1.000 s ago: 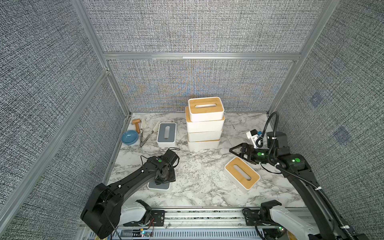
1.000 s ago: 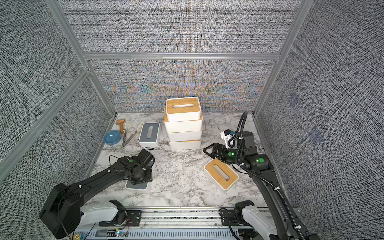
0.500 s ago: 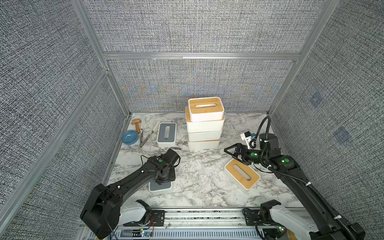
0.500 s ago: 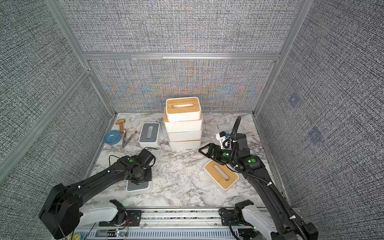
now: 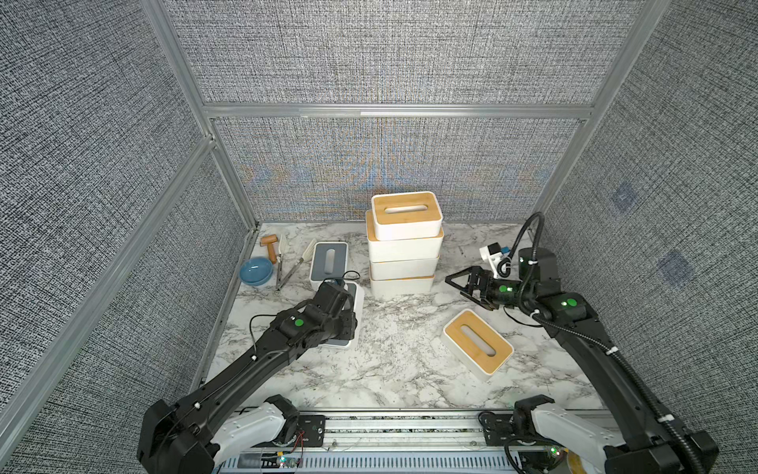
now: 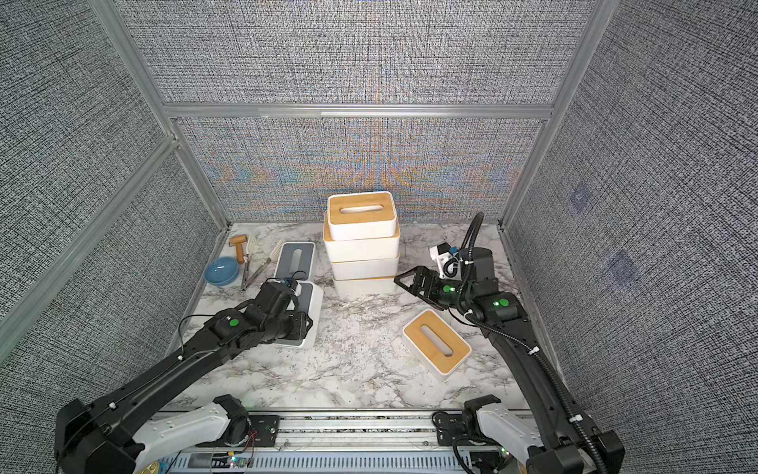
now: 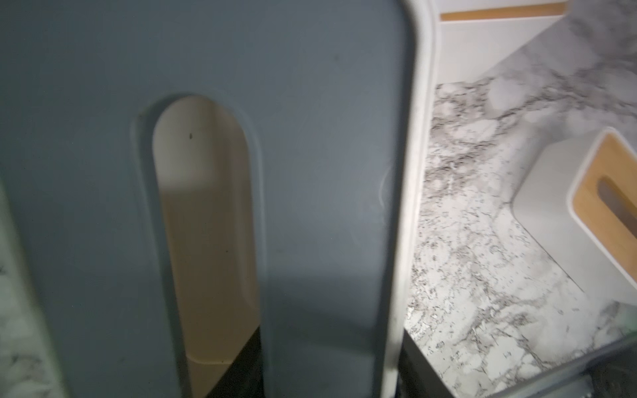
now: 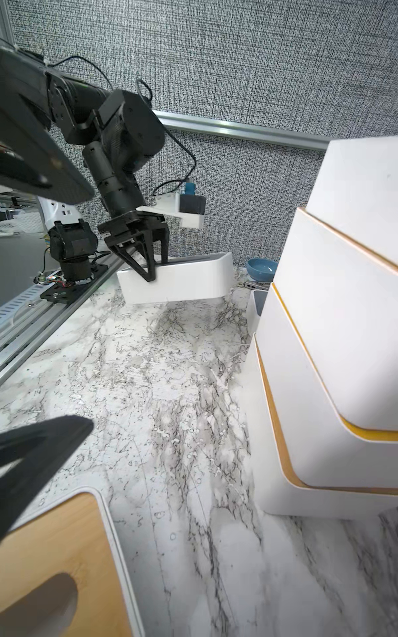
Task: Stack the tissue boxes
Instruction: Pick up the tissue box from the center of the board, then place the tissue box at the tissue box.
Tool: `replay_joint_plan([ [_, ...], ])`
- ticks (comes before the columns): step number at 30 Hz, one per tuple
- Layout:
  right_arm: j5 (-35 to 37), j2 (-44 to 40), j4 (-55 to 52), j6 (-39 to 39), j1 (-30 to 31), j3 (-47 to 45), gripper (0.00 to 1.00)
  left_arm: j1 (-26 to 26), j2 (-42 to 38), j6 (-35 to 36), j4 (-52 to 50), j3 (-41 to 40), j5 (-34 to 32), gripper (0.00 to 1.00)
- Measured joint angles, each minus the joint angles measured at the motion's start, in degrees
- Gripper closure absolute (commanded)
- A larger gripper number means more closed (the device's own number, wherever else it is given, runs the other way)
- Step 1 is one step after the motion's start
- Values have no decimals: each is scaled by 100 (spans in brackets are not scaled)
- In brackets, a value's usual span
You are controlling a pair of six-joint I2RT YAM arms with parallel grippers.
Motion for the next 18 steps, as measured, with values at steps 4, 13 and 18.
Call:
replay_joint_plan([
  [4,-142,66,-219,-181,-177,356,1,-63,-586,962,485,-140,444,71],
  [13,-428,243,-999,-721,-376,1023,1,-195,-1237,2802,1309,-378,1899,74],
  [18,-444,280,-1478,-1139,-339,1453,1,-216,-645,3497,1432,-24,2446,76],
])
